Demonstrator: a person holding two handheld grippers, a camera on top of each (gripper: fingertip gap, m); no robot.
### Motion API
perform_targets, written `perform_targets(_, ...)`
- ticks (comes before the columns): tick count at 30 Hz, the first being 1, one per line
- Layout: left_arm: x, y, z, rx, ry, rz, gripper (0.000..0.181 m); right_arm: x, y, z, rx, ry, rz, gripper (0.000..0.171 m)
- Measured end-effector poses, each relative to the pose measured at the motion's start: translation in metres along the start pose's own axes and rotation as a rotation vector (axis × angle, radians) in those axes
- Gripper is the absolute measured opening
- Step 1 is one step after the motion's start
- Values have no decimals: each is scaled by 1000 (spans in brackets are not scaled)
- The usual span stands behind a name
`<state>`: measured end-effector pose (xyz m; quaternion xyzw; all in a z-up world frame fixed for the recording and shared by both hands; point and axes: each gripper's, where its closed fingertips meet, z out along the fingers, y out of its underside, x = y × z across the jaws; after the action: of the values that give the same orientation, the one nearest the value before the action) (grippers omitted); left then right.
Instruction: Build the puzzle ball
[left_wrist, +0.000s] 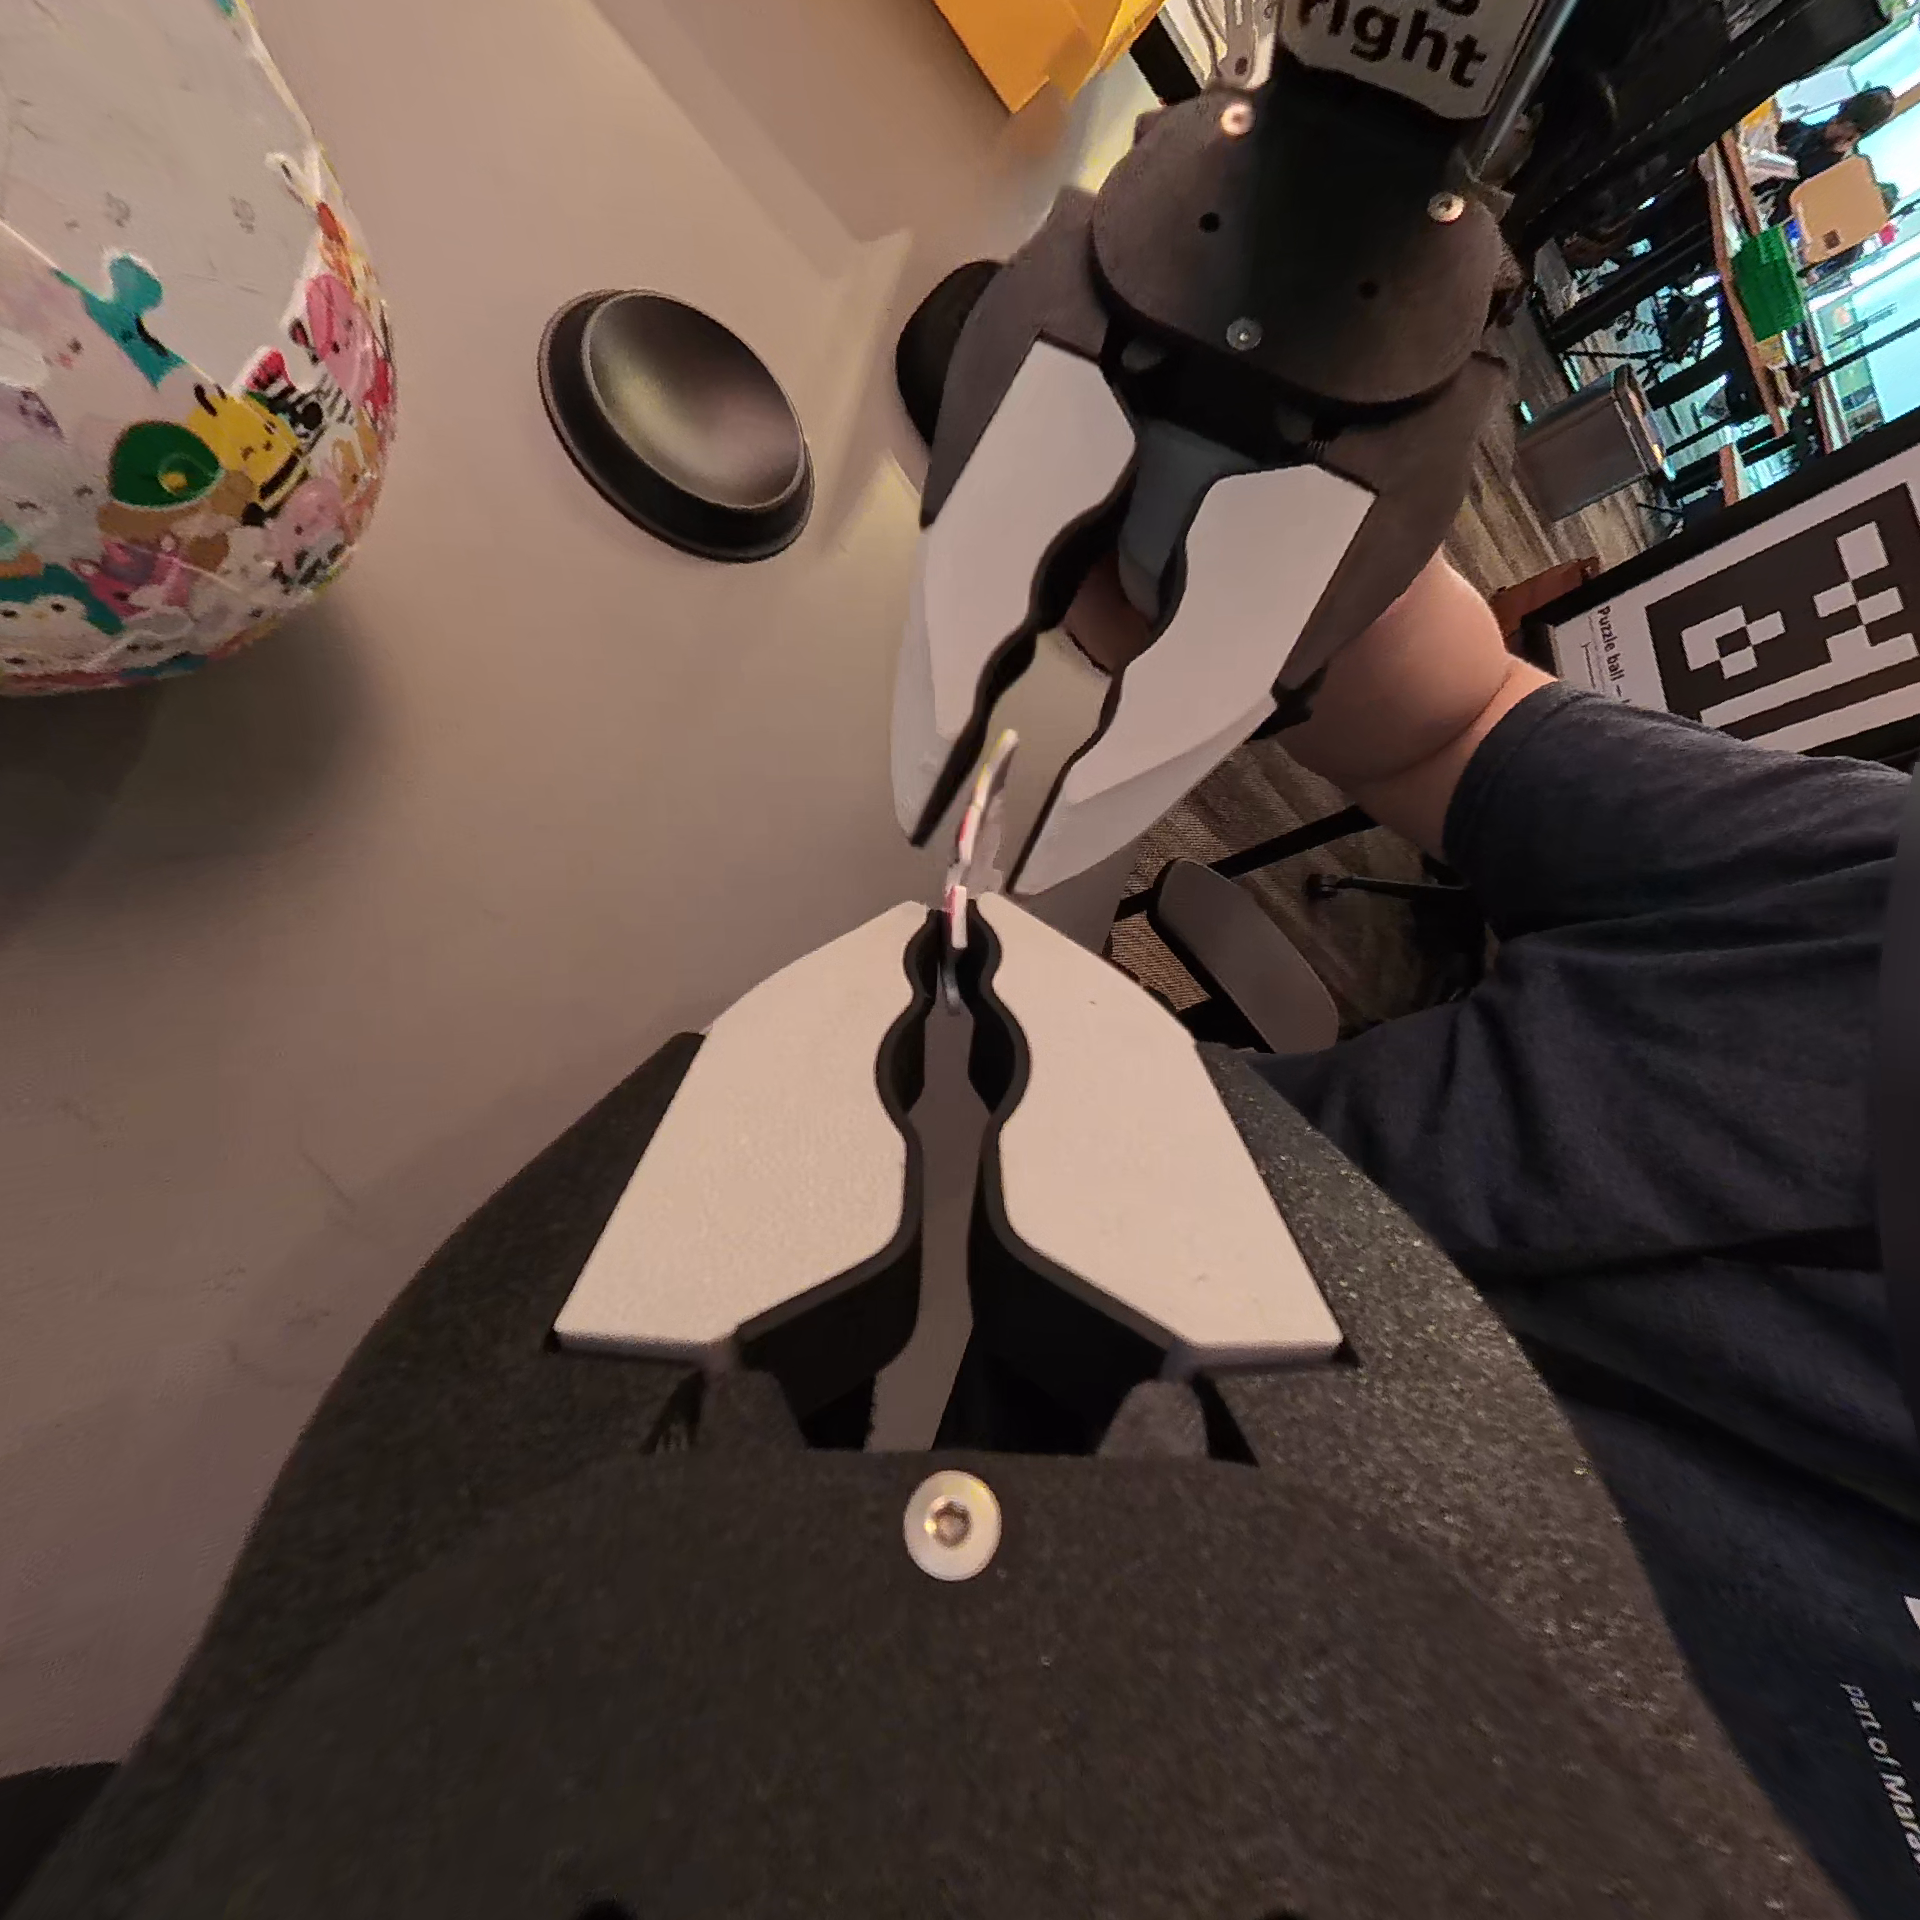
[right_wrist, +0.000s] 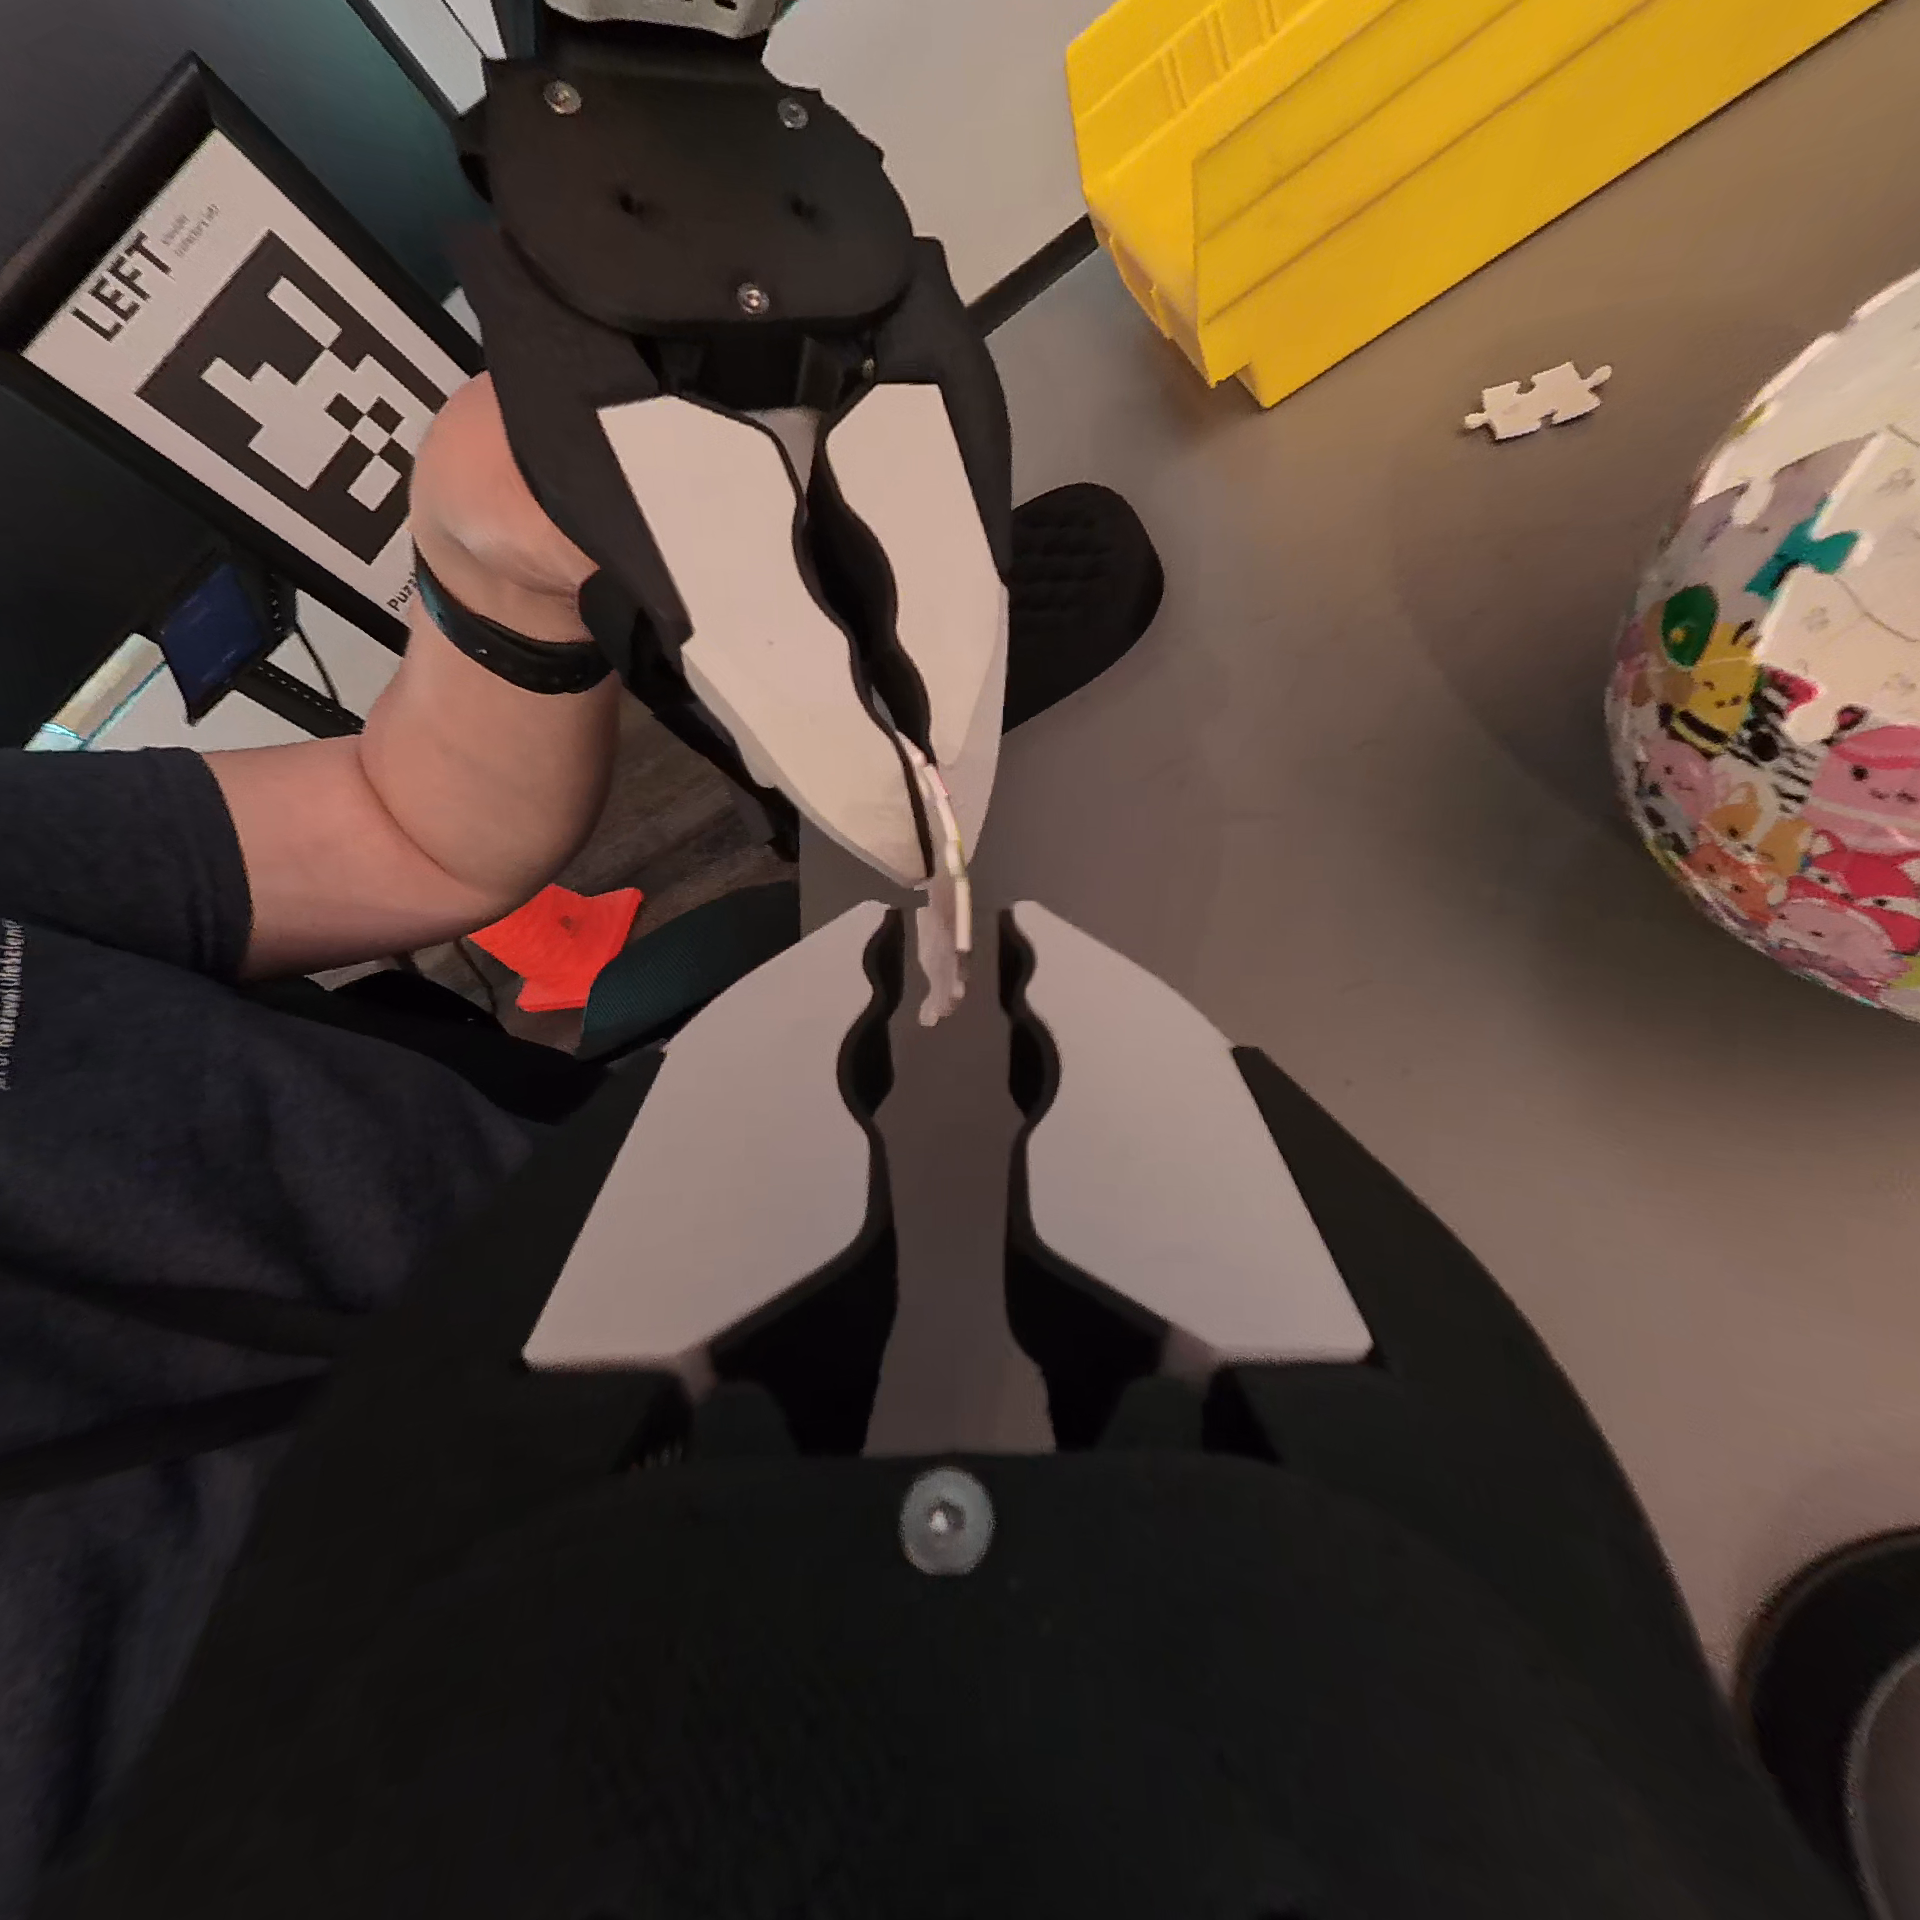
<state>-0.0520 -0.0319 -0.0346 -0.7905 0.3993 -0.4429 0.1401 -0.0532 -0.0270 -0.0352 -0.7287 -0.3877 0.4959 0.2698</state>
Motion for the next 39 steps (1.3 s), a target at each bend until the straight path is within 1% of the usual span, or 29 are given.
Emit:
perform_targets(6, -2, 2, 1, -39, -48, 38, 3, 2, -10, -17, -21, 53, -102, 20)
perform_targets(10, -3, -4, -1, -40, -86, 80, 3, 2, -14, -29, -117, 86, -187, 21)
perform_targets(12, -5, -11, -6, -27, -127, 121, 2, 9, -24, -38, -135, 145, -248, 23)
perform_targets(13, -6, -15, -10, -26, -147, 149, 2, 11, -31, -45, -136, 163, -313, 29)
perform_targets(15, -7, -27, -21, -24, -181, 211, 2, 16, -58, -66, -59, 225, -440, 31)
perform_targets(18, -15, -53, -42, -24, -253, 295, 2, 21, -118, -116, 199, 347, -580, 36)
perform_targets(20, -19, -70, -56, -12, -289, 322, 2, 33, -140, -155, 321, 452, -567, 36)
perform_targets(22, -18, -82, -67, 3, -298, 336, 3, 47, -133, -183, 357, 505, -478, 33)
perform_targets(24, -15, -90, -77, 48, -307, 349, 2, 57, -111, -200, 393, 508, -409, 29)
perform_targets(27, -8, -95, -90, 136, -297, 366, 2, 69, -77, -216, 526, 548, -379, 14)
perform_targets(28, -5, -95, -94, 167, -295, 375, 2, 72, -67, -221, 595, 584, -370, 9)
perform_targets(31, 0, -94, -103, 234, -319, 410, 2, 87, -48, -239, 738, 734, -327, 5)
perform_targets(33, 3, -94, -107, 271, -336, 431, 2, 88, -51, -248, 806, 786, -352, 7)
perform_targets(34, 4, -94, -108, 282, -337, 433, 2, 85, -56, -251, 839, 788, -377, 8)
perform_targets(36, 7, -93, -109, 291, -318, 425, 2, 79, -66, -248, 850, 752, -443, 8)
perform_targets(37, 9, -93, -109, 292, -311, 418, 2, 75, -71, -243, 857, 713, -464, 11)
perform_targets(38, 9, -93, -109, 294, -307, 415, 2, 63, -75, -232, 855, 601, -527, 21)
perform_targets(39, 10, -93, -110, 289, -305, 417, 2, 57, -80, -225, 873, 510, -523, 21)
